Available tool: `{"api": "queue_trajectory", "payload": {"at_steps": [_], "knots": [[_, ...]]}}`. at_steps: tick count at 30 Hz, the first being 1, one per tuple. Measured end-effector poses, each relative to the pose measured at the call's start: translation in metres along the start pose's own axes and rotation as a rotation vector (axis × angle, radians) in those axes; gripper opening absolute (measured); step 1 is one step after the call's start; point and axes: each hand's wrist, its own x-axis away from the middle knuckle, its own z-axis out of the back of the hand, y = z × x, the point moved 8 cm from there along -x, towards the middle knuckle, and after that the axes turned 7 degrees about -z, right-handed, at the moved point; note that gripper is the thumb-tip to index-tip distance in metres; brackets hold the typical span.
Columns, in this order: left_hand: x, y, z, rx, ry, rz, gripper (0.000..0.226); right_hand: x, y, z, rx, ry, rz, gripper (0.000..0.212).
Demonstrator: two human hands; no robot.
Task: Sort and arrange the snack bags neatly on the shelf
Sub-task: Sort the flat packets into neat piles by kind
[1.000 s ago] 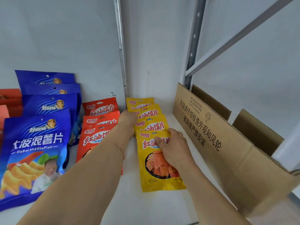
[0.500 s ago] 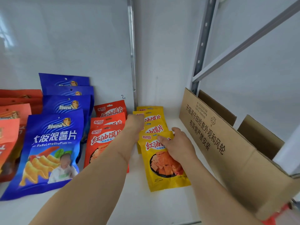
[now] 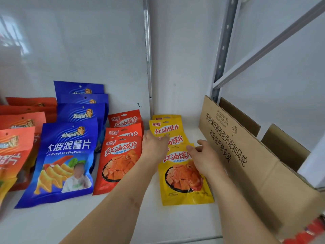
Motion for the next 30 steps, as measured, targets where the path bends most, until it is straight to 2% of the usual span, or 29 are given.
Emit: {"api": "queue_trajectory", "payload": {"at_steps": [1, 3, 6, 11, 16, 18, 20, 22, 26, 27, 30], "knots": [[0.001, -0.007, -0.002, -0.046, -0.006, -0.018, 0.081, 0.000, 0.001, -0.001, -0.003, -0.005, 0.011, 0.060], [0.010, -0.016, -0.007, -0.105, -0.049, -0.021, 0.091, 0.002, 0.000, -0.004, -0.019, -0.009, 0.032, 0.058], [0.022, -0.016, -0.010, -0.104, -0.087, -0.033, 0.083, 0.004, -0.005, -0.011, -0.033, -0.027, 0.061, 0.056], [0.016, -0.014, -0.004, -0.031, -0.052, -0.044, 0.049, -0.012, -0.010, -0.010, -0.092, -0.059, 0.040, 0.059], [-0.002, -0.024, -0.008, 0.019, -0.073, 0.021, 0.060, -0.035, -0.021, -0.011, -0.180, -0.118, 0.015, 0.068], [-0.005, -0.023, -0.009, 0.039, -0.078, 0.024, 0.062, -0.038, -0.031, -0.013, -0.211, -0.155, 0.038, 0.061], [-0.006, -0.021, -0.010, 0.049, -0.085, 0.008, 0.060, -0.042, -0.038, -0.018, -0.248, -0.186, 0.046, 0.057], [-0.009, -0.021, -0.014, 0.048, -0.085, -0.020, 0.053, -0.048, -0.041, -0.023, -0.240, -0.192, 0.055, 0.063], [-0.019, -0.014, -0.016, -0.072, -0.039, -0.112, 0.051, -0.061, -0.050, -0.029, -0.208, -0.138, 0.125, 0.060], [-0.022, -0.014, -0.015, -0.115, -0.027, -0.129, 0.055, -0.067, -0.051, -0.030, -0.193, -0.111, 0.141, 0.062], [-0.029, -0.012, -0.015, -0.195, -0.008, -0.177, 0.062, -0.085, -0.044, -0.033, -0.135, -0.067, 0.161, 0.084]]}}
